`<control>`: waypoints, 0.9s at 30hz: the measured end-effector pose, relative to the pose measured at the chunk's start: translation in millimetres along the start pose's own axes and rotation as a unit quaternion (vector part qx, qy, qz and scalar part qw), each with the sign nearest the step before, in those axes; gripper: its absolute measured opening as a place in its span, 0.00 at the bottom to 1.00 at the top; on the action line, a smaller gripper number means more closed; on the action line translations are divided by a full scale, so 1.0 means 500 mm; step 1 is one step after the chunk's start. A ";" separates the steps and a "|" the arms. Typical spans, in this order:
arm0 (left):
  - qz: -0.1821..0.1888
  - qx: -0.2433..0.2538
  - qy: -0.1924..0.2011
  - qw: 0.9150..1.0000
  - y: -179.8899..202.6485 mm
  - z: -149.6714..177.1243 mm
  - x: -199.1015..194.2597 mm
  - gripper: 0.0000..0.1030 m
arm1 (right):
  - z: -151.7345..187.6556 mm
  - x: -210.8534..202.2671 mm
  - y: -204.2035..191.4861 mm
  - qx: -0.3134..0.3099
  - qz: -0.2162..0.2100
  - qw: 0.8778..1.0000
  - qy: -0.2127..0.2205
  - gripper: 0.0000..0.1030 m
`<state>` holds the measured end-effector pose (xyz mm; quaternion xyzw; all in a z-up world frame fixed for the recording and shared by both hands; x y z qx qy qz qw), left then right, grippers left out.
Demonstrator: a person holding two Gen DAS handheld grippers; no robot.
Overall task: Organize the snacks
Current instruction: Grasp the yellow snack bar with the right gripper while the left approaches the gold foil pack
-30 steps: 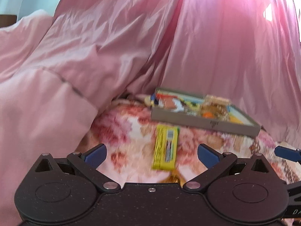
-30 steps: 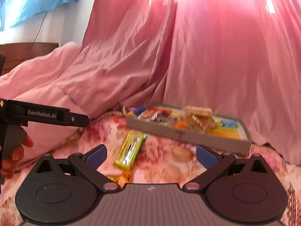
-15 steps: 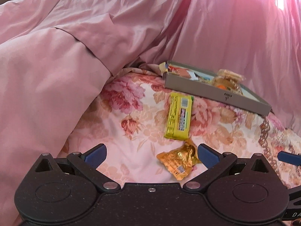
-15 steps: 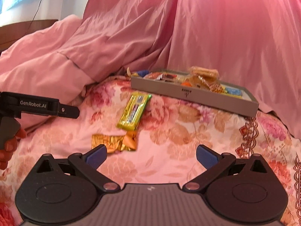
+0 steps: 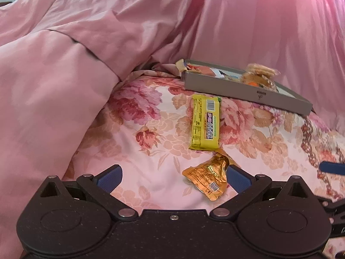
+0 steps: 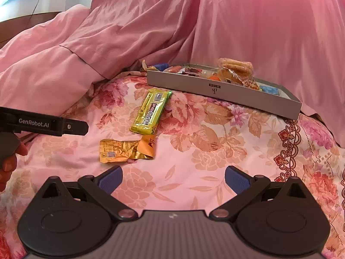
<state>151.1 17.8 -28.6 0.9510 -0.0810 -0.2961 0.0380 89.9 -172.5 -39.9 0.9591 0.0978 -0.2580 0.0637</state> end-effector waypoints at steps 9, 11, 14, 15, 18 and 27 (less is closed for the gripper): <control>0.028 0.056 -0.006 0.998 0.021 0.010 0.039 0.99 | -0.005 0.024 0.012 0.008 0.009 1.000 -0.014 1.00; 0.040 0.076 -0.006 0.996 0.029 0.011 0.047 0.99 | -0.008 0.032 0.018 0.010 0.009 1.000 -0.018 1.00; 0.055 0.113 -0.009 0.992 0.042 0.008 0.064 0.99 | -0.019 0.050 0.022 -0.001 0.004 1.000 -0.026 1.00; 0.061 0.122 -0.010 0.991 0.045 0.006 0.072 0.99 | -0.025 0.057 0.023 -0.010 0.005 1.000 -0.027 1.00; 0.082 0.137 -0.015 0.987 0.052 0.001 0.093 0.99 | -0.050 0.080 0.028 -0.018 -0.001 0.999 -0.029 1.00; 0.128 0.173 -0.043 0.976 0.077 0.003 0.143 0.99 | -0.151 0.185 0.016 -0.025 -0.042 0.998 -0.048 1.00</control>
Point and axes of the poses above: each gripper's, at about its wrist camera, not at the fingertips, and x roughly the way its jaws point, y to its right, z to its underside, the point moved 3 cm from there along x, roughly the way its jaws point, and after that the axes turned 2 degrees about -x, right-handed, at the moved point
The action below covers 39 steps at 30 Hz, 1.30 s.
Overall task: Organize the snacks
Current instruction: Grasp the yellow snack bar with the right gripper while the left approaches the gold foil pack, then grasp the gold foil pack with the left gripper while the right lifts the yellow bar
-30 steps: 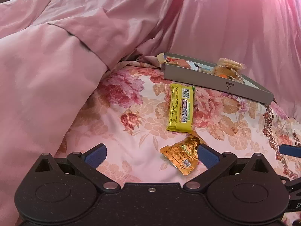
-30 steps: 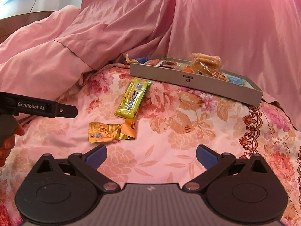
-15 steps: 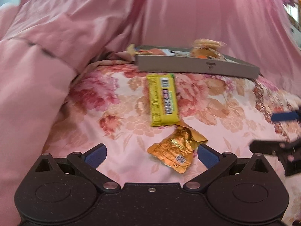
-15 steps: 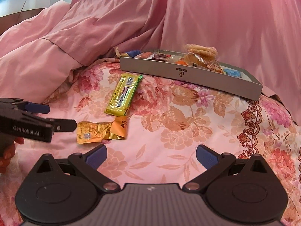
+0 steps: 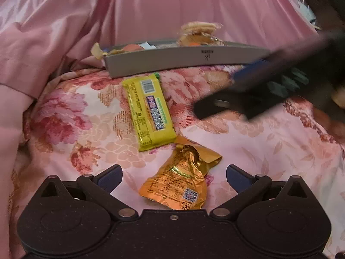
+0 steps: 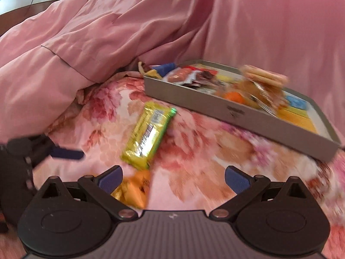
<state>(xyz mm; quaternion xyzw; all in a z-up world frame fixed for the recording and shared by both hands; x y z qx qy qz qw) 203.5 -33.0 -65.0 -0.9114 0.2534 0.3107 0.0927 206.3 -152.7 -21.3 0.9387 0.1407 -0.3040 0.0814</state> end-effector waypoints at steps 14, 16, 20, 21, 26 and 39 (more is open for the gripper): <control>0.009 -0.030 -0.021 0.999 -0.019 0.001 0.012 0.88 | -0.098 0.204 -0.051 0.050 -0.047 0.993 -0.093 0.90; 0.008 -0.032 -0.020 0.999 -0.020 0.000 0.011 0.85 | -0.101 0.218 -0.049 0.069 -0.042 0.992 -0.099 0.87; 0.011 -0.037 -0.024 0.999 -0.021 0.000 0.012 0.71 | -0.103 0.234 -0.045 0.085 -0.027 0.990 -0.107 0.84; 0.014 -0.040 -0.026 0.999 -0.022 0.000 0.013 0.68 | -0.102 0.233 -0.044 0.087 -0.023 0.990 -0.107 0.81; 0.018 -0.052 -0.029 0.998 -0.027 -0.005 0.008 0.54 | -0.098 0.225 -0.037 0.083 0.002 0.991 -0.105 0.62; 0.031 -0.036 -0.058 0.997 0.006 -0.004 -0.022 0.53 | -0.064 0.179 0.028 0.140 -0.028 0.984 -0.104 0.50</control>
Point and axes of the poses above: each gripper's, at about its wrist camera, not at the fingertips, and x roughly the way its jaws point, y to its right, z to its underside, the point moved 3 cm from there along x, roughly the way its jaws point, and after that the axes turned 2 degrees about -x, right-handed, at the moved point
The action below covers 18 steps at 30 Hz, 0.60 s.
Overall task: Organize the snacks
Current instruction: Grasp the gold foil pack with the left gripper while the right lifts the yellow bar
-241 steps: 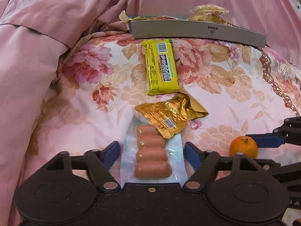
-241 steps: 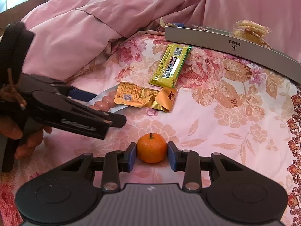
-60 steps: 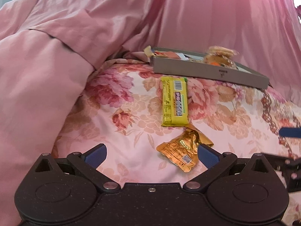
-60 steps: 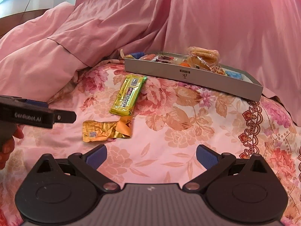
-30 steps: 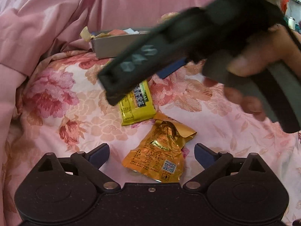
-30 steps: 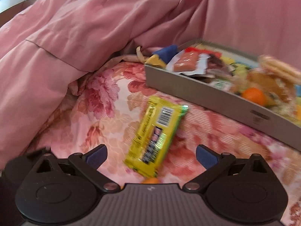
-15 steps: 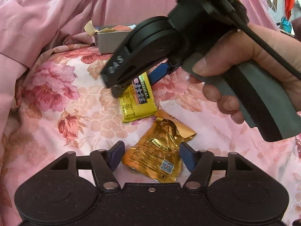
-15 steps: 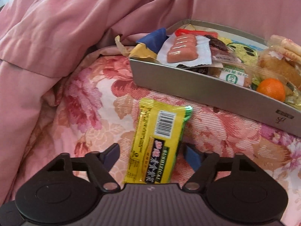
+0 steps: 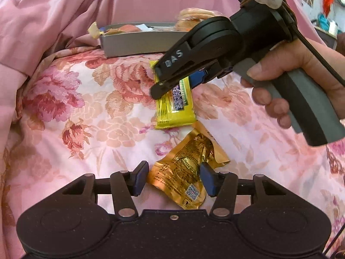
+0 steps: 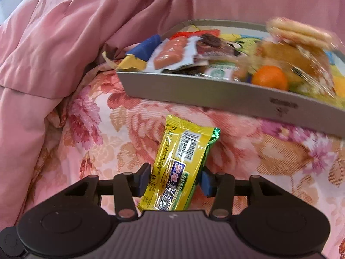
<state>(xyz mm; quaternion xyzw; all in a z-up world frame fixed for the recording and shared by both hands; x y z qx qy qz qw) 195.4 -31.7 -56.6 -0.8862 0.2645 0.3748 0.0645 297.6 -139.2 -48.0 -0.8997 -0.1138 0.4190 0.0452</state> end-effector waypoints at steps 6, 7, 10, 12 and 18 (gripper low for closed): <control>-0.014 -0.001 -0.019 1.000 0.011 0.022 -0.025 0.52 | 0.026 -0.036 0.041 0.015 -0.010 1.000 0.004 0.35; -0.016 -0.002 -0.022 1.000 0.013 0.025 -0.029 0.52 | 0.031 -0.042 0.049 0.017 -0.011 1.000 0.004 0.34; -0.015 0.000 -0.027 1.000 0.022 0.032 -0.038 0.51 | 0.045 -0.061 0.072 0.024 -0.013 1.000 0.006 0.32; -0.018 0.007 -0.025 1.000 0.029 0.034 -0.041 0.54 | 0.053 -0.077 0.087 0.031 -0.015 0.999 0.011 0.30; -0.017 0.015 0.000 1.000 0.039 0.023 -0.045 0.68 | 0.080 -0.141 0.136 0.043 -0.009 0.998 0.039 0.21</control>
Point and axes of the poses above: each gripper's, at about its wrist camera, not at the fingertips, and x roughly the way its jaws point, y to its right, z to its underside, the point moved 3 cm from there along x, roughly the way its jaws point, and after that the axes turned 2 degrees about -x, right-handed, at the moved point
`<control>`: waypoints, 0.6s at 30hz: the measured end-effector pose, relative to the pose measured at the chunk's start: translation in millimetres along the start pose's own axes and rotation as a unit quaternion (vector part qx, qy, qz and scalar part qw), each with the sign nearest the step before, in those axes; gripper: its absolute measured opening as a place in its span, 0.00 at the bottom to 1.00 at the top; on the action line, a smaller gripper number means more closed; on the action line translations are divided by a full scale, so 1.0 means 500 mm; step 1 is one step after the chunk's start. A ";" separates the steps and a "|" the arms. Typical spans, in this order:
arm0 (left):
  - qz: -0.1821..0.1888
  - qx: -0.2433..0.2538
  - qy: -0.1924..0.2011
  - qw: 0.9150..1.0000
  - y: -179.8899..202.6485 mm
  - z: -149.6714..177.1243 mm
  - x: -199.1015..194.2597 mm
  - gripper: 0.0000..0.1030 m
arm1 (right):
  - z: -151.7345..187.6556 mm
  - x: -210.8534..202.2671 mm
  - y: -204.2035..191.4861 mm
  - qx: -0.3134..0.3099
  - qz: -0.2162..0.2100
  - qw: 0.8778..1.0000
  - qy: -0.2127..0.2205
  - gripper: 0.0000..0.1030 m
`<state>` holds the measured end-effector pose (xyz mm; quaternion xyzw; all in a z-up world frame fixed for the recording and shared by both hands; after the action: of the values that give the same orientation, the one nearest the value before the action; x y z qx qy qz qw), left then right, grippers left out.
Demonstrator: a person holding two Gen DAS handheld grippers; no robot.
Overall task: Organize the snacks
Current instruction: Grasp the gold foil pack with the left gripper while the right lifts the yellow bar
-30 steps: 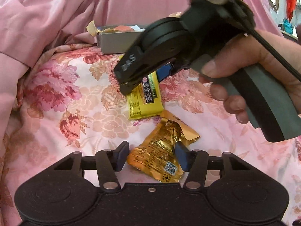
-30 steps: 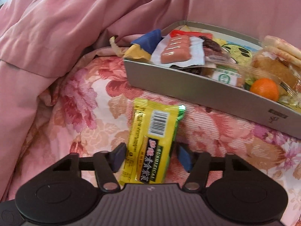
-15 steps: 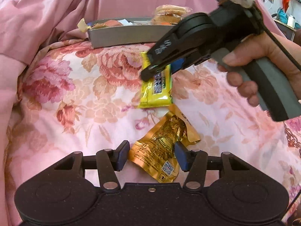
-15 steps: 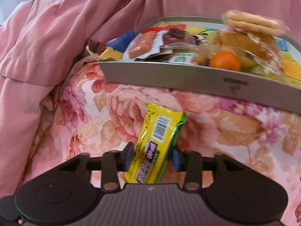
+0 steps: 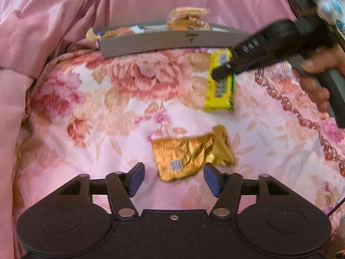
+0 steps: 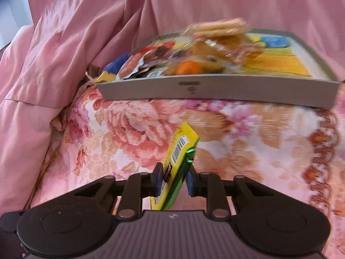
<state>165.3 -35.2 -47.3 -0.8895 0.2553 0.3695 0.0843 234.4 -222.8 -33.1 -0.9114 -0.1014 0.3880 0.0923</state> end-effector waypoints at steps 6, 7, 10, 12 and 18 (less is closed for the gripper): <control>0.025 0.018 0.022 0.999 0.024 -0.034 0.003 0.78 | 0.027 -0.042 0.046 0.017 0.006 1.000 0.002 0.18; 0.029 0.038 0.028 0.998 0.030 -0.040 0.007 0.79 | 0.031 -0.048 0.047 0.012 0.007 1.000 0.000 0.18; 0.062 0.126 0.025 0.990 0.047 -0.052 0.030 0.81 | 0.038 -0.068 0.047 -0.019 0.012 1.000 -0.006 0.17; 0.100 0.186 0.007 0.977 0.052 -0.056 0.045 0.84 | 0.040 -0.081 0.048 -0.026 0.007 1.000 -0.010 0.16; 0.137 0.269 -0.053 0.952 0.058 -0.072 0.105 0.90 | 0.053 -0.100 0.057 -0.032 -0.007 0.999 -0.011 0.16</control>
<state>203.8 -92.5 -57.4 -0.7695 0.4595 0.3419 0.2825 184.5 -260.7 -23.7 -0.9088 -0.1210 0.3941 0.0648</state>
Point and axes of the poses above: each gripper's, at about its wrist camera, not at the fingertips, and x roughly the way its jaws point, y to its right, z to its underside, the point moved 3 cm from there along x, roughly the way its jaws point, and after that the axes turned 2 degrees about -x, right-handed, at the moved point
